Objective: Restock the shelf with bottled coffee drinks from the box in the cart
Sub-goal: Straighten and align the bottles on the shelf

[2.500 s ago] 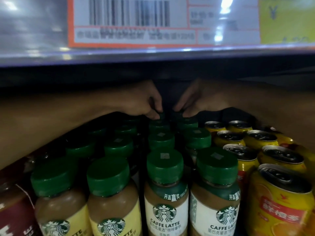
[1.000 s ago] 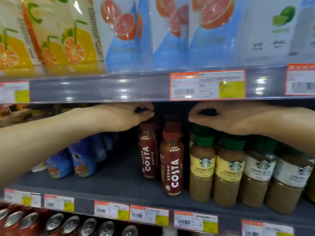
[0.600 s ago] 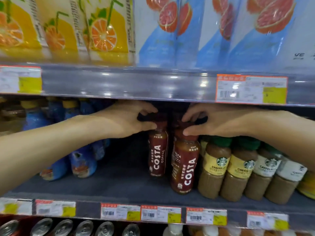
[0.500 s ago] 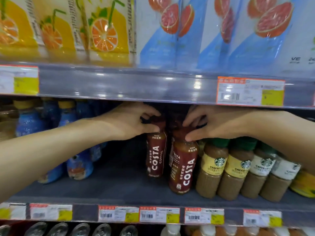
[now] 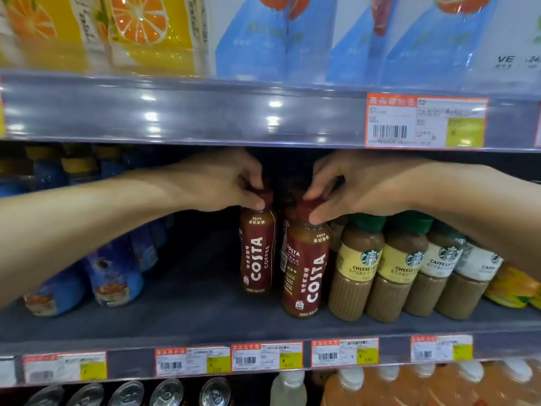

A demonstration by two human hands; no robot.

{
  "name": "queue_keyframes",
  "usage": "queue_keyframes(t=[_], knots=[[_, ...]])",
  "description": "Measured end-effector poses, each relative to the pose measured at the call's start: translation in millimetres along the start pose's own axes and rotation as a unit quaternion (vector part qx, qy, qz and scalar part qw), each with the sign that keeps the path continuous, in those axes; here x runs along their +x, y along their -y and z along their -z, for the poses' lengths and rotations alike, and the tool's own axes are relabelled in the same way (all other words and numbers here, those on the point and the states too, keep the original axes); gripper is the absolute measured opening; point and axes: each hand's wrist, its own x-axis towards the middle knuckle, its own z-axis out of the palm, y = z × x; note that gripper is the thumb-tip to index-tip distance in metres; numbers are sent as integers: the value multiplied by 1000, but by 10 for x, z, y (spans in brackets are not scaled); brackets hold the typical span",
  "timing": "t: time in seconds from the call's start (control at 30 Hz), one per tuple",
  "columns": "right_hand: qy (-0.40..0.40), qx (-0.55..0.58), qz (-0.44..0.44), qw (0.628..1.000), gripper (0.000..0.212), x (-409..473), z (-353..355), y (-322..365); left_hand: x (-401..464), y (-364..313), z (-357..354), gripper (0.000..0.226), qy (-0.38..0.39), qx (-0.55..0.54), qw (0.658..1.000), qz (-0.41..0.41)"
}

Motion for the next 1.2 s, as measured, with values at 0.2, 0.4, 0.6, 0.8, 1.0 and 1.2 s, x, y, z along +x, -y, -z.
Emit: queue_keyframes(t=[0.2,0.4,0.6,0.8,1.0,1.2], knots=[[-9,-9,-3,1000,19,-39,8,4,-3,-49,24,16,23,-35,999,0],[-23,-23,-6,999,22,-68,-10,26,-157,-169,49,16,33,-9,999,1],[-29,-43,-14,999,28,-114,-18,77,-262,-267,67,19,34,7,999,16],[-29,-60,-7,998,34,-141,-42,107,-256,-249,65,23,37,-6,999,17],[-86,19,-17,996,18,-178,48,-62,-358,-67,164,47,54,-33,998,15],[-56,94,-1,994,8,175,75,-254,-27,187,74,9,-35,-3,999,37]])
